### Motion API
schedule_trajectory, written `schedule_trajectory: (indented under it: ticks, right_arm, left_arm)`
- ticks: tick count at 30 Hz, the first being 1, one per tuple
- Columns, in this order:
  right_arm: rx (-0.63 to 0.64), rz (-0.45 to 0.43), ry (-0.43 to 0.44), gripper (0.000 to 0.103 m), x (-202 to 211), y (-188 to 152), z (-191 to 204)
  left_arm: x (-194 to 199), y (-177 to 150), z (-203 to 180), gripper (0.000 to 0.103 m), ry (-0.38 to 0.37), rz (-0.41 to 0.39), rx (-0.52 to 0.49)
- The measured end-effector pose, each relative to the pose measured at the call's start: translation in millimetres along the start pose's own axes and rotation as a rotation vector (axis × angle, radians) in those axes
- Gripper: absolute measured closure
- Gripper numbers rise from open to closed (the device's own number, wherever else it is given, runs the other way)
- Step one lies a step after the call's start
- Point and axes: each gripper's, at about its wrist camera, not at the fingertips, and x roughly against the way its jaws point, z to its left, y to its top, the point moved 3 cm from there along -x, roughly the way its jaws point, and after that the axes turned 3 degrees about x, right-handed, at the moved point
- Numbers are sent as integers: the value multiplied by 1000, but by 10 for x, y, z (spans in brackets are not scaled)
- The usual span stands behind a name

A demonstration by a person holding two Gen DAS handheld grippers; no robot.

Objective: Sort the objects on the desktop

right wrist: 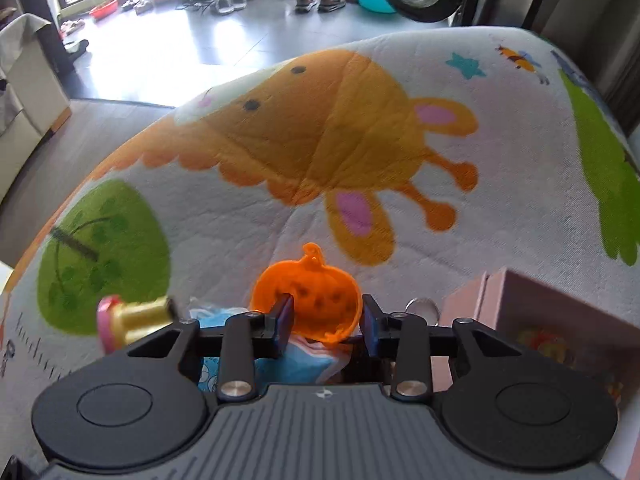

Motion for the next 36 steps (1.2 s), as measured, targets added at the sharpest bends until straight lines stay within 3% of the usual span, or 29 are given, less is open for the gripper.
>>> schedule_trajectory:
  ticks: [7,11,15,21,26,30,33,36]
  right_arm:
    - [54,75,170,68,351,-684,279]
    - [126,6,198,71,725,-1106,313]
    - [228,-120,138,60,1063,-1566,361]
    - [250,-148,90,59,1073,-2166,358]
    - [203,-218,13,58,1175,-2441,184]
    - [146,-280,-119,38,1208,-2637,-57]
    - [67,-327,-233,24,1237,-2772,-297]
    - [-85,-368,-208,17,1277,-2908,-577]
  left_arm:
    - [35,-6,-23,0,1,-2,-15]
    - [84,-44,-36,0,-6,12,-46]
    - [124,-69,-4,0,6,23,-45]
    - [154,-86,95,0,75,52,-45]
    - [169,-127,68,0,125,70,-96]
    - [192,-142,15,0,162,65,-134]
    - [327,-100,-70,0,199,-11,-159]
    - [421,-44,-189,0,203,-52,-219]
